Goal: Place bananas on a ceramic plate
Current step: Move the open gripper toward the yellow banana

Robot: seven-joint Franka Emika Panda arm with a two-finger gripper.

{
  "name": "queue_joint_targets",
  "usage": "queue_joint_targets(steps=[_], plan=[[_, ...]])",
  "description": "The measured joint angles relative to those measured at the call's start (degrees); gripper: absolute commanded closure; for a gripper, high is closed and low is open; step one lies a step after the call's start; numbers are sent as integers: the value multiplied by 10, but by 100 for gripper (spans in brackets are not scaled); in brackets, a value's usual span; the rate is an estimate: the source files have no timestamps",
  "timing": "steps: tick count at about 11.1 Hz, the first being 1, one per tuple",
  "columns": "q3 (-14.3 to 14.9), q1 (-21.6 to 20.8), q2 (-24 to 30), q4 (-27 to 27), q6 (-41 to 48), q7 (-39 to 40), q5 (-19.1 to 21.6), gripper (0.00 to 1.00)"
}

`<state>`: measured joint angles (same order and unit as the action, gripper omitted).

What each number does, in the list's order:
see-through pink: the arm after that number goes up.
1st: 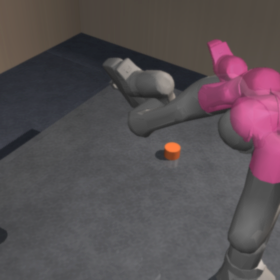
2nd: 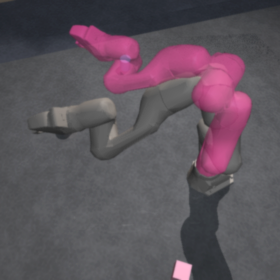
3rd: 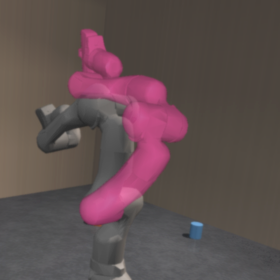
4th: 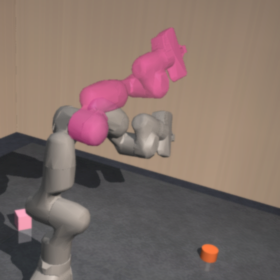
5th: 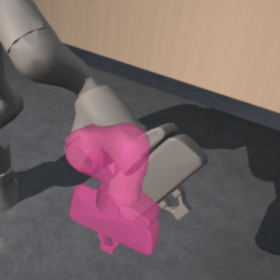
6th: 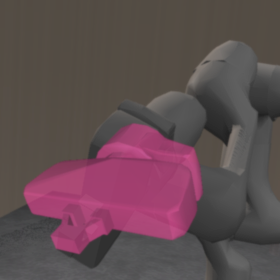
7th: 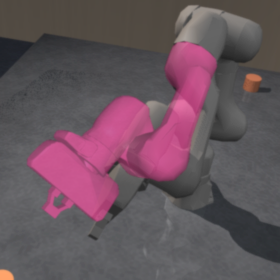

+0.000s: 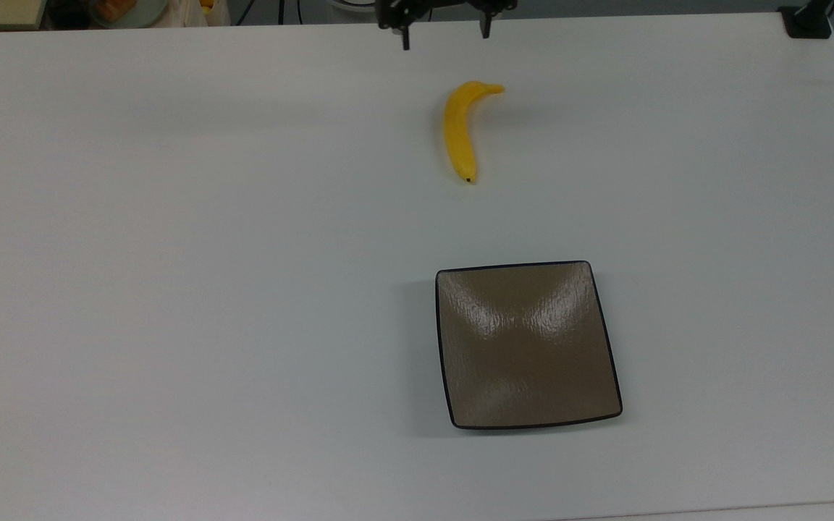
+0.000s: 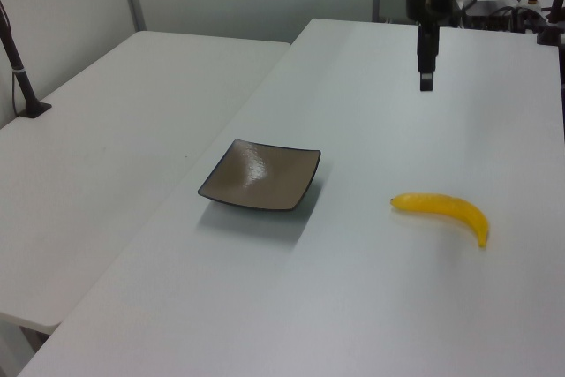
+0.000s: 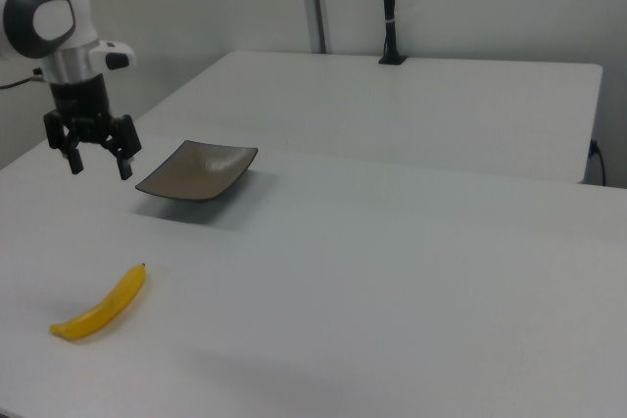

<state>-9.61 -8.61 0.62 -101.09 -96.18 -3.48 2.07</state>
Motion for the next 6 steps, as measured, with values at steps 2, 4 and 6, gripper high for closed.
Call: queue_joint_targets(steps=[2, 4, 6], plan=[[-25, 0, 5, -31, 7, 0, 0, 0], [-38, 0, 13, -67, 10, 0, 0, 0], [-46, 0, 15, -108, 7, 0, 0, 0]])
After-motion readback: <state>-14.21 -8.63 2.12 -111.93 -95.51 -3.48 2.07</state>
